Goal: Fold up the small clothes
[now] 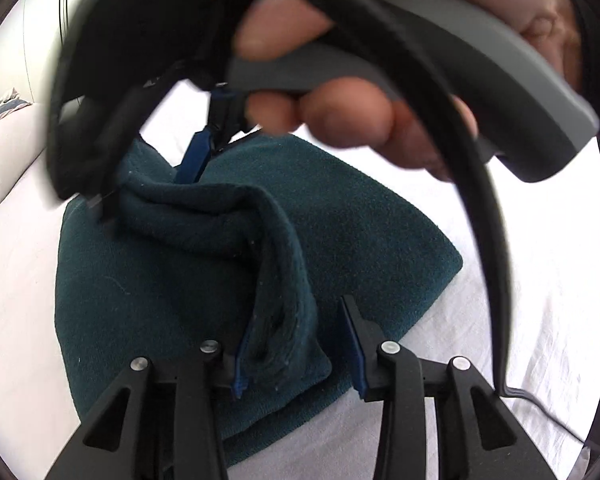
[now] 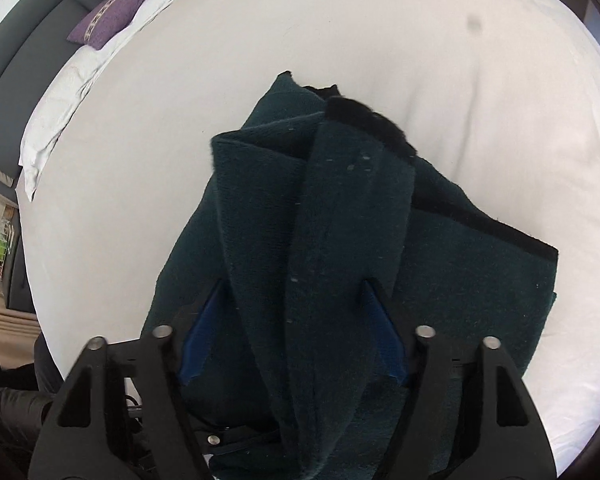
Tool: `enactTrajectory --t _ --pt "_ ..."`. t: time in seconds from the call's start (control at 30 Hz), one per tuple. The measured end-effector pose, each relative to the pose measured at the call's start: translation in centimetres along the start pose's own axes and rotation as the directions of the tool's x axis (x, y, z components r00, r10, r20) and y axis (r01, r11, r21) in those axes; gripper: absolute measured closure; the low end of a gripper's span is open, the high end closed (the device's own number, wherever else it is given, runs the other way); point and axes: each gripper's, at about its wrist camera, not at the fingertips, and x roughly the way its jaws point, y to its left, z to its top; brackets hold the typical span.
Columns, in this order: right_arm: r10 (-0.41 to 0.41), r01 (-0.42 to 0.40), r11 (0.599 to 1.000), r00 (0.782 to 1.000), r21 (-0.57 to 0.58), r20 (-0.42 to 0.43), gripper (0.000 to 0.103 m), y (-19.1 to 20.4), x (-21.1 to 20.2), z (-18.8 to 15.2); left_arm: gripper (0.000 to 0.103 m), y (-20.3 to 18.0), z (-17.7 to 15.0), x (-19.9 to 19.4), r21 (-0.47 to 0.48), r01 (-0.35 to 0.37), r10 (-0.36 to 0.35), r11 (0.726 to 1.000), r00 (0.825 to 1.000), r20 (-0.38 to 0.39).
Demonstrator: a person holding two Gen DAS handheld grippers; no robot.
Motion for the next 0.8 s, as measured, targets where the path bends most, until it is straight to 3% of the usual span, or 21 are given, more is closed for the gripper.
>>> enactTrajectory --t 0.03,0.1,0.17,0.23,0.3,0.4,0.5,0.6,0.77,0.8 --pt "0.016 -0.017 0.999 1.000 0.044 0.013 0.061 -1.1 -0.3 -0.2 0.063 0.0 -0.2 -0.2 -0.006 0.004 -0.004 1.000 1.000 0.001" --pt "0.046 -0.054 0.989 0.997 0.134 0.059 0.073 -3.8 -1.5 -1.0 0.062 0.0 -0.5 -1.0 -0.023 0.021 -0.021 1.000 1.000 0.010" --pt "0.035 -0.055 0.976 0.994 0.210 0.102 0.080 -6.5 -2.6 -2.2 0.059 -0.2 -0.9 -2.2 -0.053 0.048 -0.047 0.997 0.999 0.023" --pt "0.047 -0.096 0.942 0.987 0.322 0.155 0.083 -9.7 -3.8 -4.0 0.058 0.2 -1.6 -3.9 -0.089 0.079 -0.075 0.993 0.996 0.054" --pt "0.093 -0.172 0.894 0.974 0.414 0.205 0.082 -12.7 -4.3 -5.9 0.047 0.9 -2.1 -5.3 -0.147 0.106 -0.094 0.983 0.992 0.086" --pt "0.261 -0.339 0.809 0.939 0.480 0.223 0.082 -15.2 -2.9 -8.6 0.046 2.0 -2.6 -6.9 -0.260 0.184 -0.148 0.948 0.978 0.149" --pt "0.330 -0.416 0.773 0.908 0.478 0.257 0.074 -15.1 -2.6 -10.3 0.046 3.8 -3.7 -7.9 -0.339 0.202 -0.154 0.919 0.974 0.165" --pt "0.384 -0.485 0.748 0.873 0.454 0.299 0.040 -14.2 -2.5 -11.2 0.046 6.4 -5.0 -8.1 -0.391 0.206 -0.154 0.897 0.975 0.160" --pt "0.321 -0.415 0.791 0.907 0.450 0.273 0.041 -11.9 -0.5 -10.4 0.046 6.7 -4.4 -8.5 -0.429 0.177 -0.127 0.886 0.982 0.142" --pt "0.296 -0.389 0.803 0.918 0.451 0.266 0.057 -11.7 -0.5 -10.4 0.046 6.8 -4.4 -8.5 -0.433 0.177 -0.127 0.884 0.982 0.142"
